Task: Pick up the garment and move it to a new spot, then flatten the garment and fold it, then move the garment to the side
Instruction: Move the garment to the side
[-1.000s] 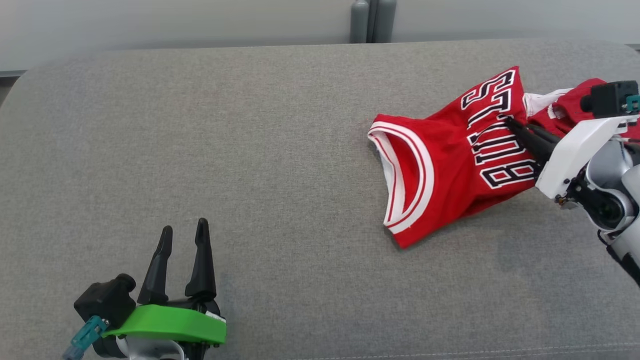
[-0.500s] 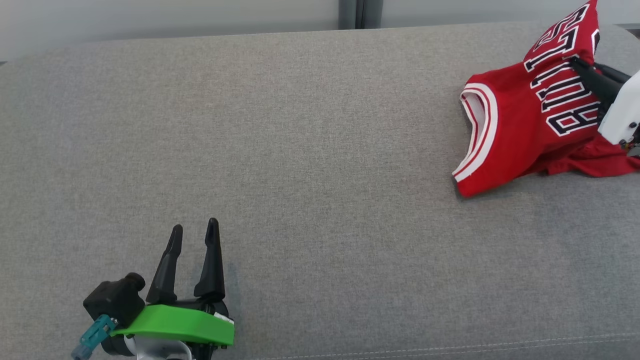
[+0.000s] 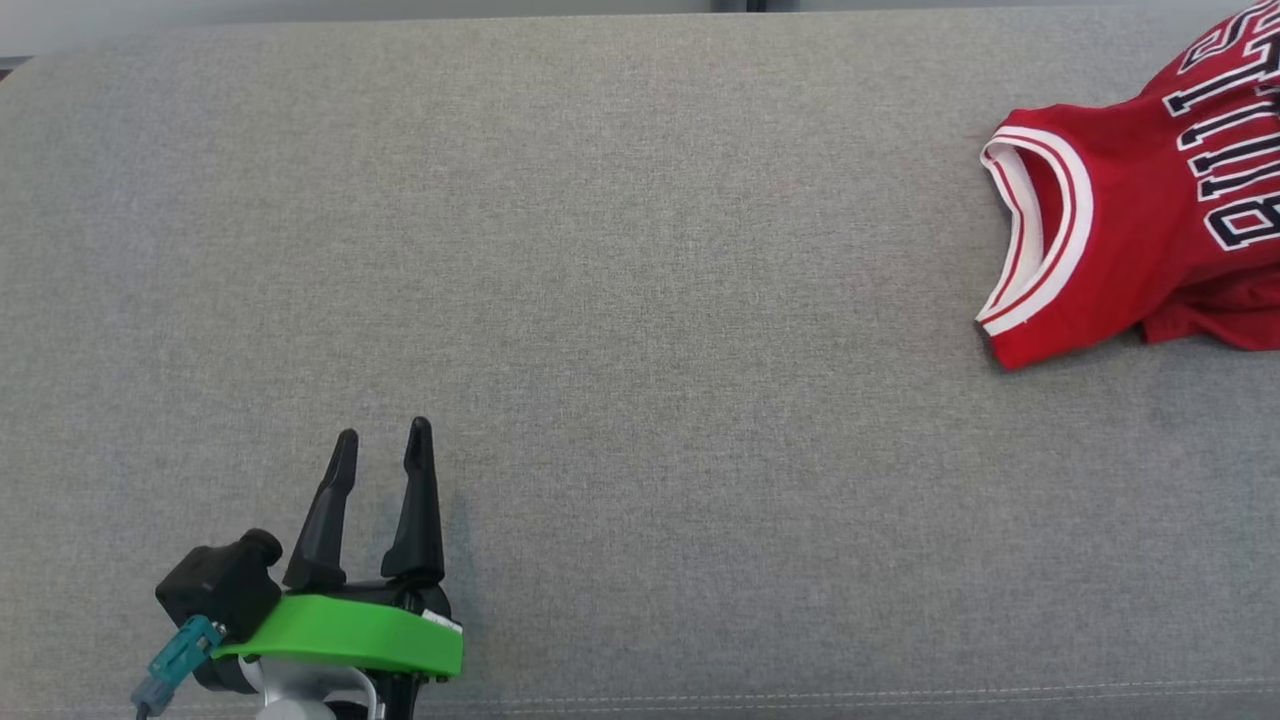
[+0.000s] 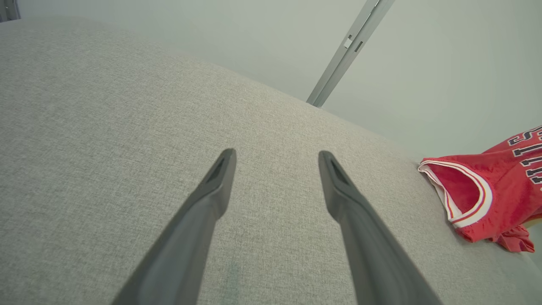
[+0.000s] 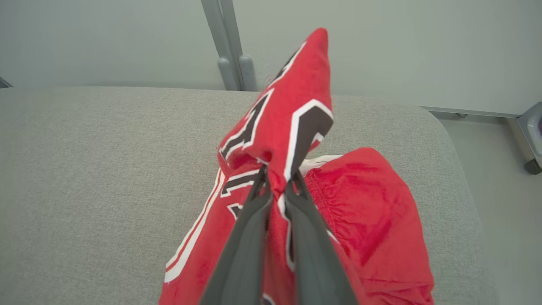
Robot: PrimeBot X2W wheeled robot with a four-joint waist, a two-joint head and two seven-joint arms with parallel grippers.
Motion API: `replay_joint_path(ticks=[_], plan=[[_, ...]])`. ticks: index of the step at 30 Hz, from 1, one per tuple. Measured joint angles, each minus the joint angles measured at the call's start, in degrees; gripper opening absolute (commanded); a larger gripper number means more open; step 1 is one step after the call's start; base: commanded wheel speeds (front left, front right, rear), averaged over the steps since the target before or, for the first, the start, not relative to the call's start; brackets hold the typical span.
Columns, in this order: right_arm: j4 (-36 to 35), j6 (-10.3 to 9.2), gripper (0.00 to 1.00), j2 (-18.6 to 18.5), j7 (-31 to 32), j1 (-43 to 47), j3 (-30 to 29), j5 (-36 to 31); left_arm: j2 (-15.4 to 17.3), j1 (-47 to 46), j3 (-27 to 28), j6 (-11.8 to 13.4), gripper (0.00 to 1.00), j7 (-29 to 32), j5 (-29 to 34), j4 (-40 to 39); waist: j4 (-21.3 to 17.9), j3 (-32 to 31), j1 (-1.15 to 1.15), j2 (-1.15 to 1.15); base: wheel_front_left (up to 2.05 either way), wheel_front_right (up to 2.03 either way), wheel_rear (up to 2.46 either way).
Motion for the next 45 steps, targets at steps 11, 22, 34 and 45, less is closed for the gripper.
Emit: replay_joint_path(ticks=[11,22,34,45], plan=[[4.6,-3.59,0.00,-3.7,-0.4,-0.1,-1.6,-2.6,1.3,-0.5,-0.1,0.0,1.00,1.6,2.1,-1.7,0.2,3.1,0.00,0.00,0.00,0.00,0.00],[8.4,-8.79,0.00,-5.5,-3.8,-0.4,-1.3,-7.8,2.6,-1.7,-0.3,0.0,1.00,3.5,3.5,-3.4,0.7,6.8,0.00,0.00,0.00,0.00,0.00],[12.8,-11.60,0.00,-2.7,-9.1,-0.4,0.0,-12.0,3.8,-1.9,0.6,0.0,1.00,5.1,5.0,-5.2,1.9,10.1,0.00,0.00,0.00,0.00,0.00],[17.2,-12.54,1.00,-1.5,-13.1,-1.5,-1.0,-13.5,4.2,-1.9,1.8,0.0,1.00,6.1,6.0,-6.2,-0.2,11.3,0.00,0.00,0.00,0.00,0.00]])
